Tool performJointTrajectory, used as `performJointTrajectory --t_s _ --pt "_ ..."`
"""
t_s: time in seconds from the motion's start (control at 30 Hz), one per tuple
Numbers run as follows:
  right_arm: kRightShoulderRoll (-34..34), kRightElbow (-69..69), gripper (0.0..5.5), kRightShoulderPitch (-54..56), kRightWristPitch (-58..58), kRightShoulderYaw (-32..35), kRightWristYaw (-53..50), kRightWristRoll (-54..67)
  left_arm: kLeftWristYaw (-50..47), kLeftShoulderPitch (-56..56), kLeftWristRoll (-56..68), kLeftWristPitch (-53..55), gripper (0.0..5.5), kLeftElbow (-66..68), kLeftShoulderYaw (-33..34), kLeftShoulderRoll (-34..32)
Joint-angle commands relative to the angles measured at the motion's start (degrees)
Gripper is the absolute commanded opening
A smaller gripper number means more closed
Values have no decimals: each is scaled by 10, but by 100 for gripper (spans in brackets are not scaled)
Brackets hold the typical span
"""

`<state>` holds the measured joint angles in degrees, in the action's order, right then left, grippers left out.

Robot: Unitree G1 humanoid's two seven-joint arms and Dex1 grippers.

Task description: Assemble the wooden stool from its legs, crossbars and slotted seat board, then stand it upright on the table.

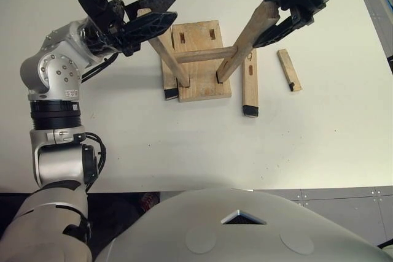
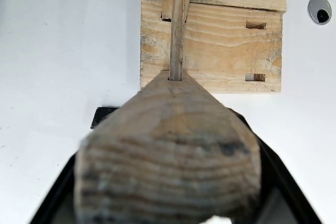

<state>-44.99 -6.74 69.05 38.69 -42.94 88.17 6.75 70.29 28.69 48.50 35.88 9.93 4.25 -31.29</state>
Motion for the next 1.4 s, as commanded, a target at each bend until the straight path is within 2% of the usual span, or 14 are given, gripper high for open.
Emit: performJointTrajectory --t_s 0.03,0.07,0.1,0.4,0.6,0.8,1.0,1.1,1.2,1.23,1.33,1.4 --pt "131 0 203 -166 13 -113 -43 -24 -42 -23 -84 11 237 43 -68 22" --pt "132 -7 203 -165 16 -103 -45 -21 -41 -26 -85 7 237 41 -68 20" --pt "130 -12 241 -161 23 -93 -41 -15 -39 -29 -89 3 237 41 -70 16" --pt "80 -23 389 -124 9 9 -10 2 -29 -24 -123 -32 237 62 -85 -13" --pt "76 -26 394 -83 122 172 -7 113 -24 -25 -133 -37 237 63 -85 -20" --pt "79 2 394 -74 244 296 -37 226 -19 -13 -142 -38 237 73 -89 -19" --pt "97 15 394 -91 304 423 -151 290 -15 -12 -141 -47 237 77 -83 -17" --pt "139 1 394 -95 278 517 -298 279 -28 7 -130 -58 237 84 -60 -7" --pt "184 86 339 -135 239 608 -427 292 -33 29 -105 -53 237 80 -30 2" --pt "195 139 327 -156 227 620 -468 286 -34 32 -102 -49 237 76 -25 2" --pt "223 283 282 -209 183 593 -596 222 -51 28 -109 -43 237 66 -16 0" --pt "196 364 249 -267 87 508 -678 89 -81 24 -122 -45 237 67 -10 4"
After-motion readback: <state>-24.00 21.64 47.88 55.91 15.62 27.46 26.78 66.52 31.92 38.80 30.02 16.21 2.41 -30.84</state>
